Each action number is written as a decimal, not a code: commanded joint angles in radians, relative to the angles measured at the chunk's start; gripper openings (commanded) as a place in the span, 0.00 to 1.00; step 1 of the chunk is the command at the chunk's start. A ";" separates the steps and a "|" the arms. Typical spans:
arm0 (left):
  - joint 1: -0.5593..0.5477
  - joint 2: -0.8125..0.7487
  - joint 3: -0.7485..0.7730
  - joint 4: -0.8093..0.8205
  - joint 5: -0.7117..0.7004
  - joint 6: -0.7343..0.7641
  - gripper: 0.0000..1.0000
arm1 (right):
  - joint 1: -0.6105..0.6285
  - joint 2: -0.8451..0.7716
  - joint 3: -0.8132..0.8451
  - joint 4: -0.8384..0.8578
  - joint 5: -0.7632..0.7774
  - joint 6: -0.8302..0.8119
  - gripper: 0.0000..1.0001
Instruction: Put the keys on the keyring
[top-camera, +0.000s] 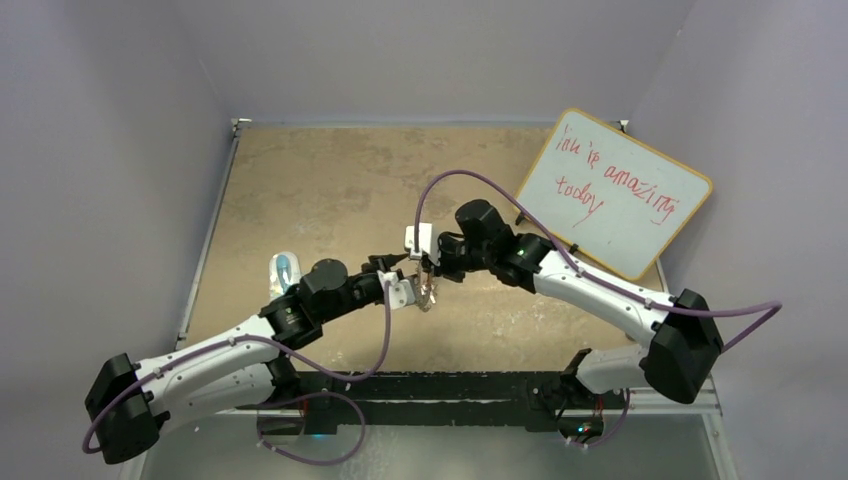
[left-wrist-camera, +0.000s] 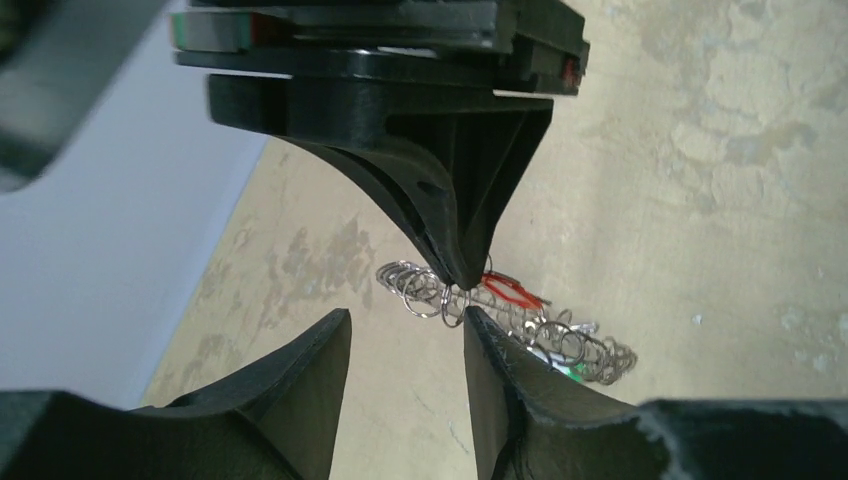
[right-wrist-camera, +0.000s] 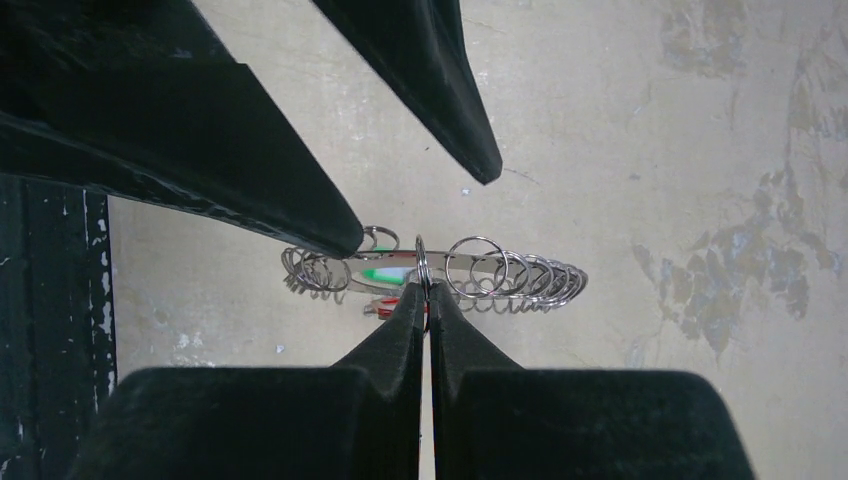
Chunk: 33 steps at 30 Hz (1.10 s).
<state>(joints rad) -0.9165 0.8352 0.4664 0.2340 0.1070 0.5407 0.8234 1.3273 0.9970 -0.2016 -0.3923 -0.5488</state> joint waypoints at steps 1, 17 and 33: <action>0.001 0.032 0.064 -0.144 0.007 0.084 0.42 | 0.023 -0.007 0.067 -0.051 0.055 -0.027 0.00; 0.001 0.124 0.081 -0.055 0.069 0.075 0.22 | 0.033 -0.011 0.072 -0.031 -0.006 -0.013 0.00; 0.001 0.114 0.064 0.014 0.083 0.042 0.28 | 0.036 -0.008 0.060 -0.010 -0.006 -0.011 0.00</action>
<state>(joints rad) -0.9165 0.9794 0.5072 0.1810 0.1680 0.6094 0.8528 1.3327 1.0302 -0.2489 -0.3767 -0.5579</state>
